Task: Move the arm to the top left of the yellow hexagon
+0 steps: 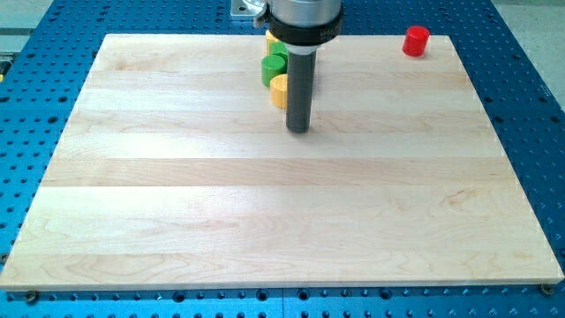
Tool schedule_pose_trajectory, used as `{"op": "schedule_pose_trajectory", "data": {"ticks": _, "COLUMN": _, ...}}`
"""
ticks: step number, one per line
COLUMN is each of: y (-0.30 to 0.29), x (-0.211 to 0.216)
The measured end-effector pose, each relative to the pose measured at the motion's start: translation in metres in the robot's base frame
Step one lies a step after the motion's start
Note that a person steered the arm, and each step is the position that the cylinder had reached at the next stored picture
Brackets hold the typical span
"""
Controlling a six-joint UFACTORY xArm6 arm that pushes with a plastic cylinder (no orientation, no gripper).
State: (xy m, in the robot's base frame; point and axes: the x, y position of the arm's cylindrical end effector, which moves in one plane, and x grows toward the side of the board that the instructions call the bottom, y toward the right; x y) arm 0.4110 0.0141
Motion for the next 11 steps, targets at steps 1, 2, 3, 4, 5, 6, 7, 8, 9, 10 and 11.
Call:
{"op": "schedule_pose_trajectory", "data": {"ticks": 1, "y": -0.056, "x": 0.009}}
{"op": "schedule_pose_trajectory", "data": {"ticks": 2, "y": -0.118, "x": -0.008}}
{"op": "schedule_pose_trajectory", "data": {"ticks": 3, "y": -0.138, "x": -0.094}}
{"op": "schedule_pose_trajectory", "data": {"ticks": 4, "y": -0.138, "x": -0.167}}
{"op": "schedule_pose_trajectory", "data": {"ticks": 5, "y": -0.136, "x": -0.197}}
{"op": "schedule_pose_trajectory", "data": {"ticks": 6, "y": -0.128, "x": -0.204}}
{"op": "schedule_pose_trajectory", "data": {"ticks": 7, "y": -0.126, "x": -0.204}}
{"op": "schedule_pose_trajectory", "data": {"ticks": 8, "y": -0.126, "x": -0.205}}
{"op": "schedule_pose_trajectory", "data": {"ticks": 9, "y": -0.118, "x": -0.218}}
{"op": "schedule_pose_trajectory", "data": {"ticks": 10, "y": -0.087, "x": -0.218}}
{"op": "schedule_pose_trajectory", "data": {"ticks": 11, "y": -0.052, "x": -0.218}}
